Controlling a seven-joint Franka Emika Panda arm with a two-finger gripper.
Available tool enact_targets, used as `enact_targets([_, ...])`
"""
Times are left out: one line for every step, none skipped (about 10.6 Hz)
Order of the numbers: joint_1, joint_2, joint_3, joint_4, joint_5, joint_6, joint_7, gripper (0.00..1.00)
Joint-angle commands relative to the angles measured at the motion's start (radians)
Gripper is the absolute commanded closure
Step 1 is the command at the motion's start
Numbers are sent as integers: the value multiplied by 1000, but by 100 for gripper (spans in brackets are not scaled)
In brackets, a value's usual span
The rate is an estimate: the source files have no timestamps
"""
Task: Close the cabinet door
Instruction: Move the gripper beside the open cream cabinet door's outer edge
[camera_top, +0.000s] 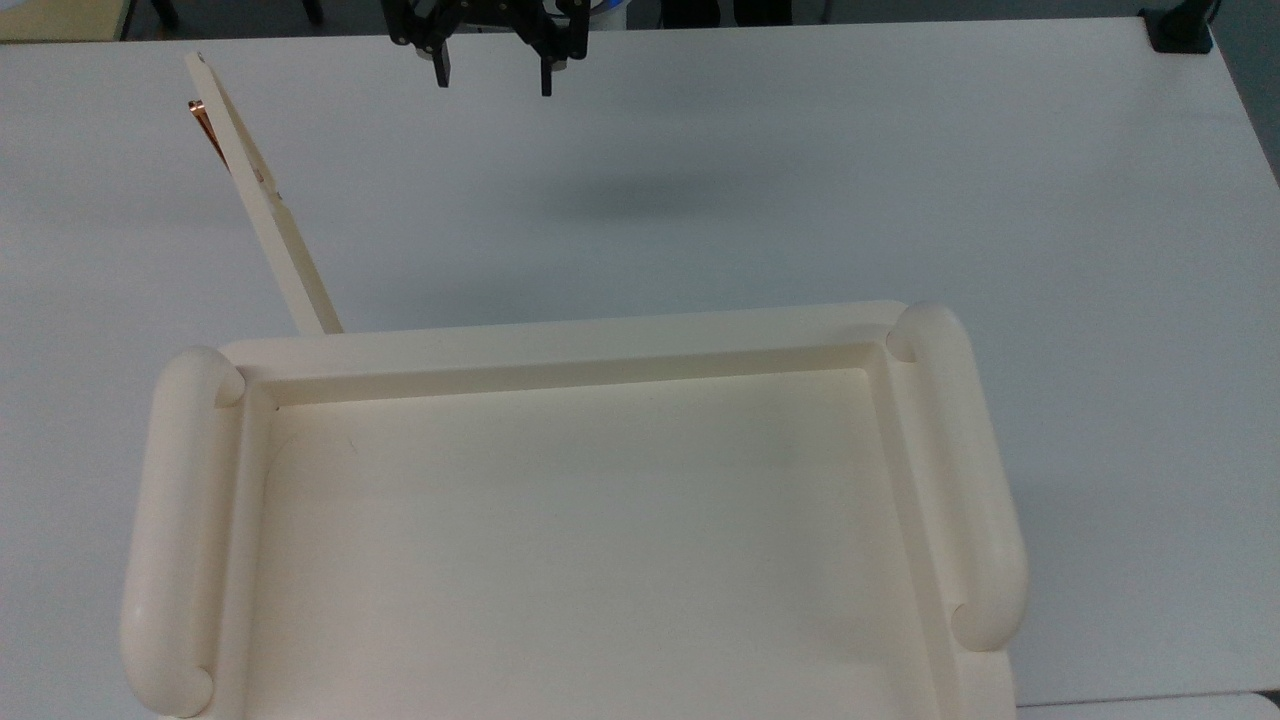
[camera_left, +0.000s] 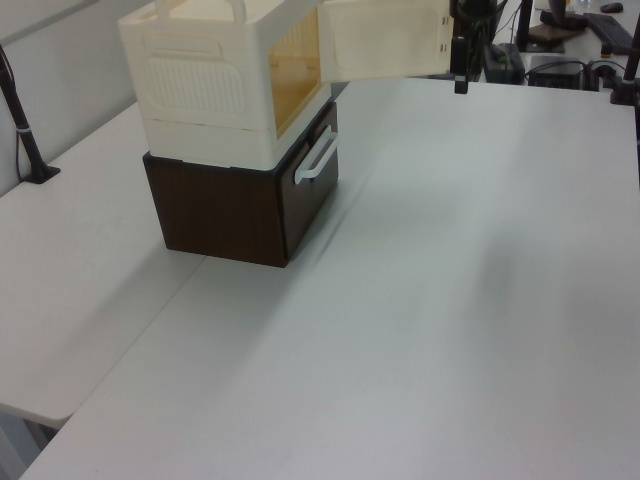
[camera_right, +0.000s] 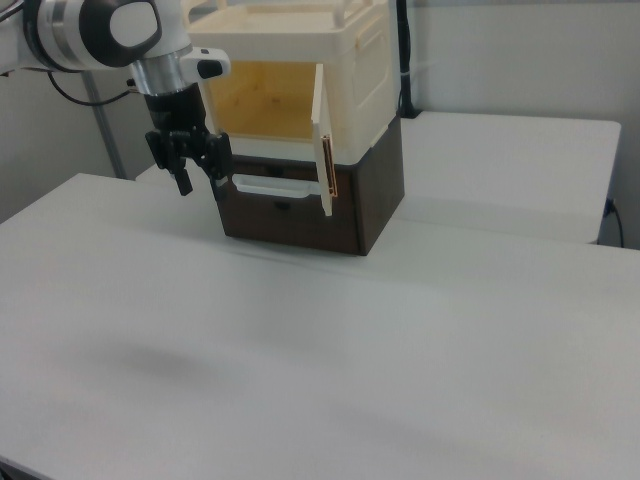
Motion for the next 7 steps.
enact_targets([-13,-25,-2,-25,23,-2,-38,92])
enact_targets([-13,-25,-3,-25,25,-2,-38,99])
enact_targets([-13,-23,-3,-24,25,-2,-38,100])
enact_targets([-14,-25,-3,-22,26,-2,-36,100])
enact_targets([-23,-22,-3,5,29,-1,-36,100])
enact_targets([-49,-11,-5,42,37,1,-38,100])
enact_targets([-66,-9,-5,88,44,1,-38,100])
